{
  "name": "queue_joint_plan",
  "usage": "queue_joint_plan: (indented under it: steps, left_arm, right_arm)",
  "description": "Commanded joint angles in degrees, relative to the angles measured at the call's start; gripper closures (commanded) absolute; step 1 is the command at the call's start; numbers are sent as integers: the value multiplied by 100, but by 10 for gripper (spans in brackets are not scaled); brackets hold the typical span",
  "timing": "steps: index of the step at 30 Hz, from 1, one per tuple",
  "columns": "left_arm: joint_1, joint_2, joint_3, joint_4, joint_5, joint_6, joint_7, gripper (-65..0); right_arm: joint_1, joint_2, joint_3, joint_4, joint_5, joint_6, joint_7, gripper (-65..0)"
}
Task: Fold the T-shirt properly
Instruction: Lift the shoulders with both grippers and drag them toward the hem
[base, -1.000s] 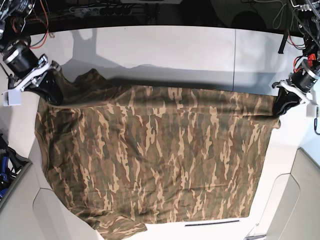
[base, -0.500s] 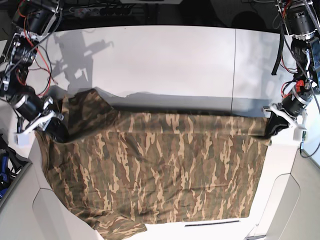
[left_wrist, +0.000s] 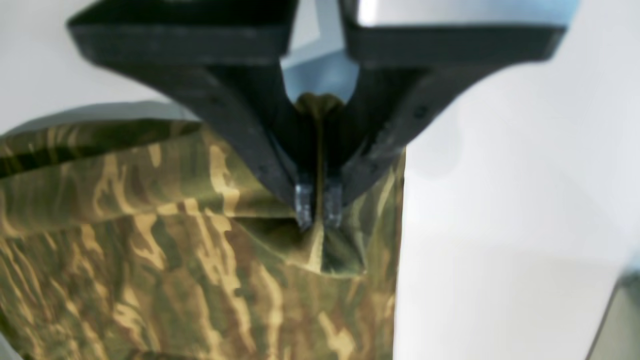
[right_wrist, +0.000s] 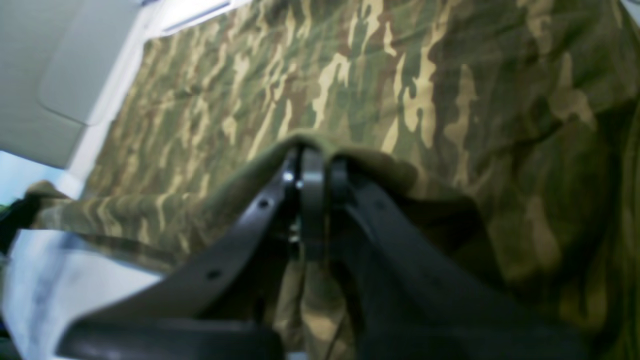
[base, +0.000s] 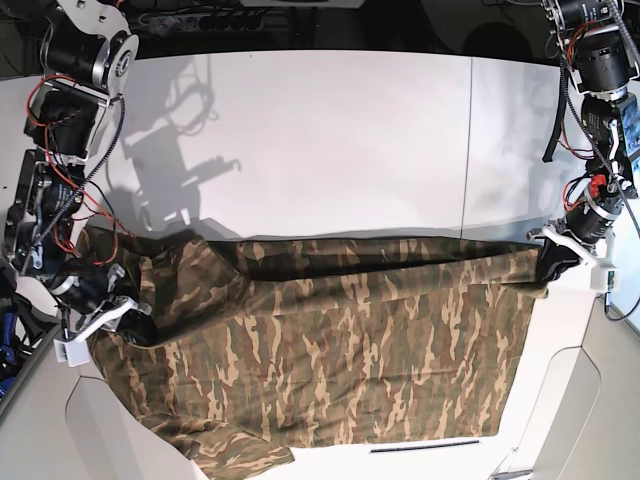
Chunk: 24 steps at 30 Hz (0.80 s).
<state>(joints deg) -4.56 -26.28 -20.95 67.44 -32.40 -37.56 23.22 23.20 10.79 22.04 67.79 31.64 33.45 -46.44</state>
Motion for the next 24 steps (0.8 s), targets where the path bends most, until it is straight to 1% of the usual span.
queue_joint_plan:
  steps: [1,4,7,10,11,14,16,18,19,20,21,22,24]
  left_arm:
    - [-219,-118,-37,-7,-90,4,-179,0]
    - [-439,-120,-37,-286,-17,4,-177,0]
    - [-603,-120,-4,-538,13,7,-179,-1]
    - [-739,-118,146,-710,52,17,-186,-96]
    - [-776,-118,212,-752,55,90,-188,-123]
    - [-798,-118,396,-774,52,522,-254,-193]
    - [-796,-118,470,-778,52,713,-254,-242]
    - [-796,-116,487,-782,52,737,-249,-293]
    - [-796,-116,487,-782,50,737,-249,-315]
    - [-796,-118,487,-782,48,737,-247,-333]
    - [-798,-118,487,-782,46,737,-245,-344]
    - [-796,-120,487,-782,48,737,-203,-346]
    - [-802,-136,476,-776,-7,734,133,-346]
  right_arm:
    - [195,79,-50,35,28,39,256,0]
    - [240,76,-195,-74,-188,35,466,0]
    - [267,79,-254,-81,-428,17,533,0]
    - [297,81,-256,-96,-730,15,621,0]
    - [297,79,-256,-103,-839,15,695,0]
    - [295,76,-256,-186,-1115,-26,839,0]
    - [295,79,-256,-306,-1176,-26,898,-10]
    - [295,76,-256,-472,-1169,-28,935,-215]
    - [293,76,-256,-546,-1169,-31,933,-302]
    - [289,76,-256,-603,-1169,-31,911,-367]
    - [278,79,-256,-621,-1165,-39,835,-399]
    - [278,79,-256,-619,-1147,-70,702,-402]
    - [278,94,-243,-570,-931,-70,428,-401]
